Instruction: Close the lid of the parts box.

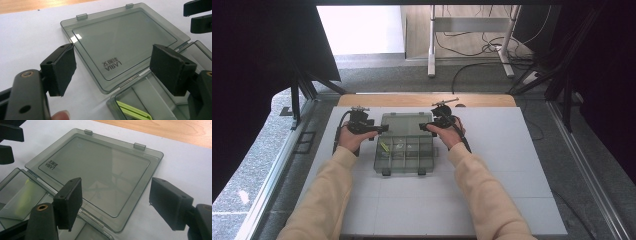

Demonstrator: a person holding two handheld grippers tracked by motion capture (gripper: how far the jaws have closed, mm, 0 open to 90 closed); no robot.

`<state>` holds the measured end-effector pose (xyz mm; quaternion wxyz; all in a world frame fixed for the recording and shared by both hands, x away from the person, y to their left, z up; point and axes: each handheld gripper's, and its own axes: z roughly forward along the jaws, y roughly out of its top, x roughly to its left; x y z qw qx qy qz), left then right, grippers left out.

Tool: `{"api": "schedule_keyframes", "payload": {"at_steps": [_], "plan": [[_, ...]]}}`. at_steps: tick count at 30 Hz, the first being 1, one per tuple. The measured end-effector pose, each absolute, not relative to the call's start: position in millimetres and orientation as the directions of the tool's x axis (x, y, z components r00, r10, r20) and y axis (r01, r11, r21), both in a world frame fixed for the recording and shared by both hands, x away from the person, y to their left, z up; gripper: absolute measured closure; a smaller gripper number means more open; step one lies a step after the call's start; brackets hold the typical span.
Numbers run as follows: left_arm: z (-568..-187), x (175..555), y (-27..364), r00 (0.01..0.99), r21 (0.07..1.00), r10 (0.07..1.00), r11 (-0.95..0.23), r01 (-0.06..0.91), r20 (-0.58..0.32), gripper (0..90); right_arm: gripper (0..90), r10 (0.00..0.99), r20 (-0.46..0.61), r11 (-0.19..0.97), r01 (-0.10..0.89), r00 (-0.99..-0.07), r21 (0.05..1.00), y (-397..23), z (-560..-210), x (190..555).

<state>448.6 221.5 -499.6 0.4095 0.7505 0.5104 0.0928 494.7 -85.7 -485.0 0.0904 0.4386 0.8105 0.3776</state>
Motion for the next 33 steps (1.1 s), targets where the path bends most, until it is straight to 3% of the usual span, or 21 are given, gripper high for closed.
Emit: {"api": "schedule_keyframes", "payload": {"at_steps": [33], "plan": [[-513.3,462.9,215.1,0.425,0.670,0.855,-0.131,0.730,-0.296,21.3,26.0,0.787,0.193,0.337,0.670,-0.587,0.661,-82.2,-497.8,502.6]]}}
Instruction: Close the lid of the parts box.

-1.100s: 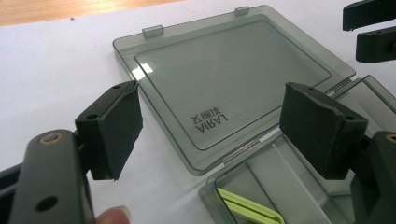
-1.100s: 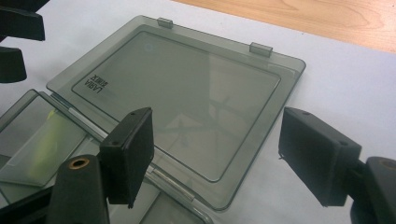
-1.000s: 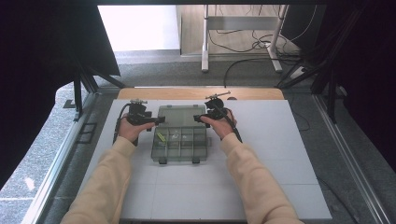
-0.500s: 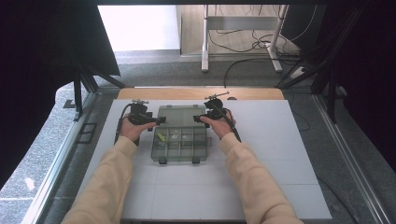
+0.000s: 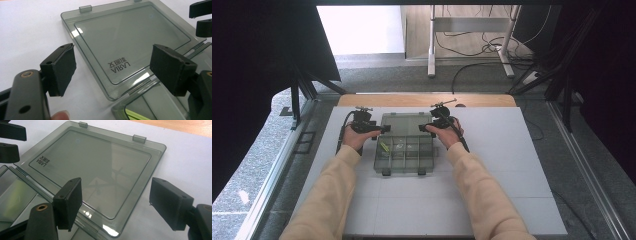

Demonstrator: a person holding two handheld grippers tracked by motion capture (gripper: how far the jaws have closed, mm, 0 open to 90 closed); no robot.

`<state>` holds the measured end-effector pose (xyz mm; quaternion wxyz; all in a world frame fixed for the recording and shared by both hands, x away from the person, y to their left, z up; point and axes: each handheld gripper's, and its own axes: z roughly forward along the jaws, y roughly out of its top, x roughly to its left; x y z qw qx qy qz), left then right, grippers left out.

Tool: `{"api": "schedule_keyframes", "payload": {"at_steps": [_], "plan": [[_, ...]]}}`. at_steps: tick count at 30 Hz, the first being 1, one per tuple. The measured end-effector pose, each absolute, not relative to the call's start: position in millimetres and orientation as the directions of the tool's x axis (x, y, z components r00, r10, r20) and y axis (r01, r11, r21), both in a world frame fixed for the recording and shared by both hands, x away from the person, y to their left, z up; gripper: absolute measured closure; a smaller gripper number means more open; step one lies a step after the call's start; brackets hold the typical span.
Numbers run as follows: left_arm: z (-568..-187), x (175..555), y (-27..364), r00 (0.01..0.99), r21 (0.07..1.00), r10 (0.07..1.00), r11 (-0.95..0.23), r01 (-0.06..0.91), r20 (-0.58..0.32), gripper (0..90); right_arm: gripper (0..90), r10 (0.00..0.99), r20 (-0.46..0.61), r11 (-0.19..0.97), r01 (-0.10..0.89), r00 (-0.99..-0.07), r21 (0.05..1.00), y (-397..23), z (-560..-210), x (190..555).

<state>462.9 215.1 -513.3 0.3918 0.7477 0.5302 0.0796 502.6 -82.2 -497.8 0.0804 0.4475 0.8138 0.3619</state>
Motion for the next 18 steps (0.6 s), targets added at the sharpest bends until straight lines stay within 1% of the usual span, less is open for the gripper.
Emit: {"api": "schedule_keyframes", "payload": {"at_steps": [18], "plan": [[-518.0,467.9,211.9,0.418,0.648,0.852,-0.128,0.751,-0.316,20.9,25.4,0.799,0.198,0.330,0.689,-0.568,0.645,-84.4,-505.8,507.8]]}}
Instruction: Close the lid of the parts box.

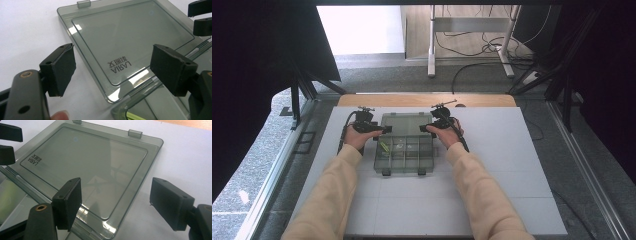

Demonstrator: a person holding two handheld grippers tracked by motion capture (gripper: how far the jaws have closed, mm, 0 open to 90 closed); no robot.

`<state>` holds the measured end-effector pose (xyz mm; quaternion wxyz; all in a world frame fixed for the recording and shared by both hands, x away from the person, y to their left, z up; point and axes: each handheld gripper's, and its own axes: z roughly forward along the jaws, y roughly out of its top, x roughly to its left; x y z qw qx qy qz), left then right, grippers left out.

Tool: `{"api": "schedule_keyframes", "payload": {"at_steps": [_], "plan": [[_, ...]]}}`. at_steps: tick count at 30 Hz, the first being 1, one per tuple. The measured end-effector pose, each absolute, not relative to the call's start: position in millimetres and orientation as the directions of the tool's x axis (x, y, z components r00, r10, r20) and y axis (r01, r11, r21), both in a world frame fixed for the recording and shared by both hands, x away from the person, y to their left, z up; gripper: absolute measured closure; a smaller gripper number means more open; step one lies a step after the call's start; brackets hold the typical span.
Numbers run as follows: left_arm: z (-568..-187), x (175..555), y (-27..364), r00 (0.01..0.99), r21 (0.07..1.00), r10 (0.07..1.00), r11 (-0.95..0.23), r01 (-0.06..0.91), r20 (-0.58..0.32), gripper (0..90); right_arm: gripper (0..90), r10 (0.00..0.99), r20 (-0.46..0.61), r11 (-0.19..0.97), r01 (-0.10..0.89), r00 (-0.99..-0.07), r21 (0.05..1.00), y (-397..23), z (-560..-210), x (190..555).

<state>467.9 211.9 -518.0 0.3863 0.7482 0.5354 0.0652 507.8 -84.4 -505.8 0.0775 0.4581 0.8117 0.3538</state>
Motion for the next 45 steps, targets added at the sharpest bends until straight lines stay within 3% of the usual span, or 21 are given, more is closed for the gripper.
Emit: {"api": "schedule_keyframes", "payload": {"at_steps": [45], "plan": [[-529.2,475.7,213.2,0.391,0.587,0.844,-0.116,0.802,-0.367,20.5,24.3,0.819,0.206,0.316,0.720,-0.536,0.618,-84.1,-518.3,513.8]]}}
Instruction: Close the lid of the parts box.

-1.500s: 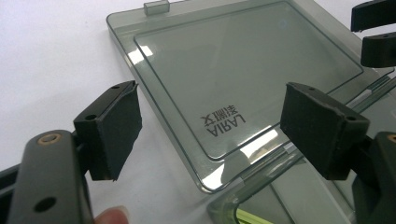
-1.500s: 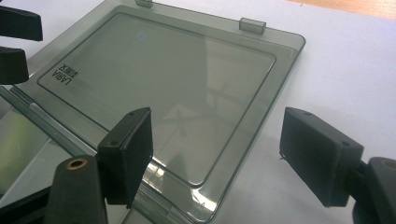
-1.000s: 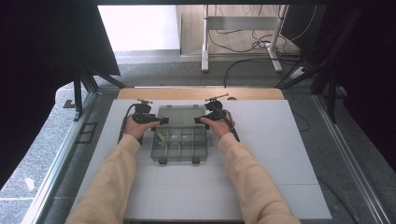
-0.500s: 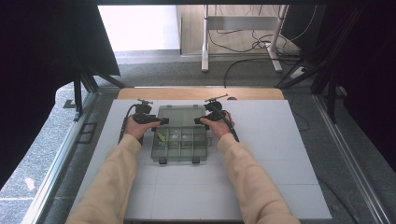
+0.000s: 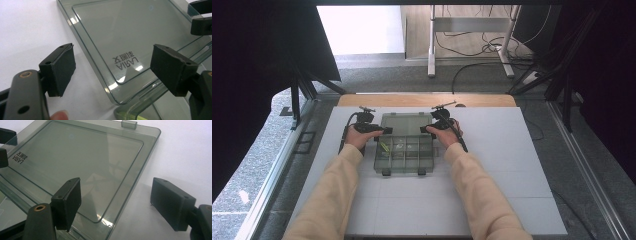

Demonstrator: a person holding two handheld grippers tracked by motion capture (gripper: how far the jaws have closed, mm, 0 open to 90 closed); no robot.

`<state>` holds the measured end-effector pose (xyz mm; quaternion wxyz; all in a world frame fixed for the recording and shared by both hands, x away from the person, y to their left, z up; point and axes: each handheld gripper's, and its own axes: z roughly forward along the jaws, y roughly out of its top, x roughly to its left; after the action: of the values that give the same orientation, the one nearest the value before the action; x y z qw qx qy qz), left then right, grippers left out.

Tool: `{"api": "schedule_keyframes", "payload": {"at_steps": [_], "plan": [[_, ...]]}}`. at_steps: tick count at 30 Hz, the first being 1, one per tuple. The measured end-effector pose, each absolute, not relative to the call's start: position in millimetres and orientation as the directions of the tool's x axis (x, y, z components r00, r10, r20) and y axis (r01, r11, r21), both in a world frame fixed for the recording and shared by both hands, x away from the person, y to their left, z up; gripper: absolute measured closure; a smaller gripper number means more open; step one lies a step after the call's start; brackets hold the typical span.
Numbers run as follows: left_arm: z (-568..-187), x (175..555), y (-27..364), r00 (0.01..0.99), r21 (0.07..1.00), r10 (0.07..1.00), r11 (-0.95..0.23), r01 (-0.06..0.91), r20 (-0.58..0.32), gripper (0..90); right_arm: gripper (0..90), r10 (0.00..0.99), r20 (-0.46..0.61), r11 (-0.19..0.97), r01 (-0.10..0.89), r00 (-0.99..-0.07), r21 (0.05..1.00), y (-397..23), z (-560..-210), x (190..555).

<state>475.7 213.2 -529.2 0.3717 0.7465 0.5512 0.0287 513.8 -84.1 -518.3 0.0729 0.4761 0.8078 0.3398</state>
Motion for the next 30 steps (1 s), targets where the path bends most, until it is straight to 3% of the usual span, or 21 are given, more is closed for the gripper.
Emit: {"api": "schedule_keyframes", "payload": {"at_steps": [30], "plan": [[-534.2,476.7,210.7,0.387,0.551,0.823,-0.112,0.827,-0.415,22.8,23.4,0.822,0.251,0.280,0.746,-0.512,0.604,-82.4,-521.4,515.2]]}}
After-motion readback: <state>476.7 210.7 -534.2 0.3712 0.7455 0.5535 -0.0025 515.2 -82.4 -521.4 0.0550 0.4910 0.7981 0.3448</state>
